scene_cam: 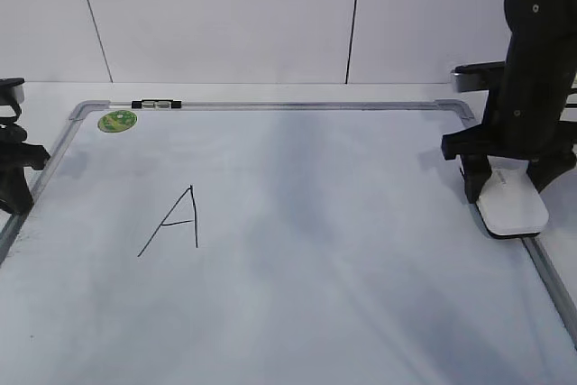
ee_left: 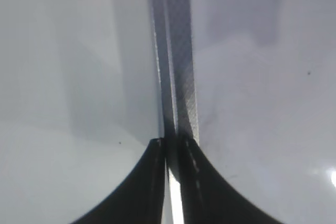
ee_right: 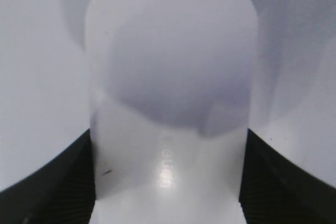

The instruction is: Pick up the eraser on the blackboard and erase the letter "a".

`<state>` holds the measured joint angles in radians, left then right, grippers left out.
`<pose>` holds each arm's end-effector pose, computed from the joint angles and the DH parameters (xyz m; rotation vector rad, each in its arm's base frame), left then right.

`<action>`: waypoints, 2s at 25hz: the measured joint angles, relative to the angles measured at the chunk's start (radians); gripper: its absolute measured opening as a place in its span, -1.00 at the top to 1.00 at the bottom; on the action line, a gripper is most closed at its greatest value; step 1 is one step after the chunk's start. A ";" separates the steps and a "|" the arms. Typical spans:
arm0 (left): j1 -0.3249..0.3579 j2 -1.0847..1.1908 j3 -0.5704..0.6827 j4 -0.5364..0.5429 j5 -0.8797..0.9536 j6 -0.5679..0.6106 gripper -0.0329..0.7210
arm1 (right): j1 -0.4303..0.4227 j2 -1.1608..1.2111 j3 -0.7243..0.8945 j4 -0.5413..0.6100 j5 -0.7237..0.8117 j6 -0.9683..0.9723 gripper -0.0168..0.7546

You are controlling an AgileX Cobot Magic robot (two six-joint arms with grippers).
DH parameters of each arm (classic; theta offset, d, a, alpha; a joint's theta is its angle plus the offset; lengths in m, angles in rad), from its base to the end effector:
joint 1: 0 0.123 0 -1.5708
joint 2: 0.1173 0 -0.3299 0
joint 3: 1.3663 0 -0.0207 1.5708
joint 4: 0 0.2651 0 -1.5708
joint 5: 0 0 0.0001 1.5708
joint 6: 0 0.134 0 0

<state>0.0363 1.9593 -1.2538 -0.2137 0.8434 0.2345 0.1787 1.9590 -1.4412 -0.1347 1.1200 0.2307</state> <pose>0.4042 -0.0066 0.1434 0.0968 3.0014 -0.2273 0.4087 0.0573 0.1868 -0.0086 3.0920 -0.1783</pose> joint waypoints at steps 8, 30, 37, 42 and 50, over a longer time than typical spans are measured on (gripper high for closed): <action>0.000 0.000 0.000 -0.002 0.000 0.000 0.77 | 0.000 0.002 0.000 0.029 -0.059 0.015 -0.53; 0.000 0.000 0.000 -0.004 0.000 0.002 0.76 | 0.000 0.042 0.001 -0.017 -0.062 0.062 -0.53; 0.000 0.000 0.000 -0.004 0.000 0.002 0.75 | 0.000 0.044 -0.021 -0.025 -0.060 0.062 -0.53; 0.000 0.000 0.000 -0.004 -0.001 0.002 0.75 | 0.000 0.042 -0.040 -0.021 -0.060 0.060 -0.53; 0.000 0.000 0.000 -0.004 -0.001 0.002 0.75 | 0.000 0.041 -0.044 0.030 -0.060 0.023 -0.53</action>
<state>0.0363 1.9593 -1.2538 -0.2175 0.8420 0.2362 0.1787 1.9998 -1.4849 -0.1042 1.0604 0.2539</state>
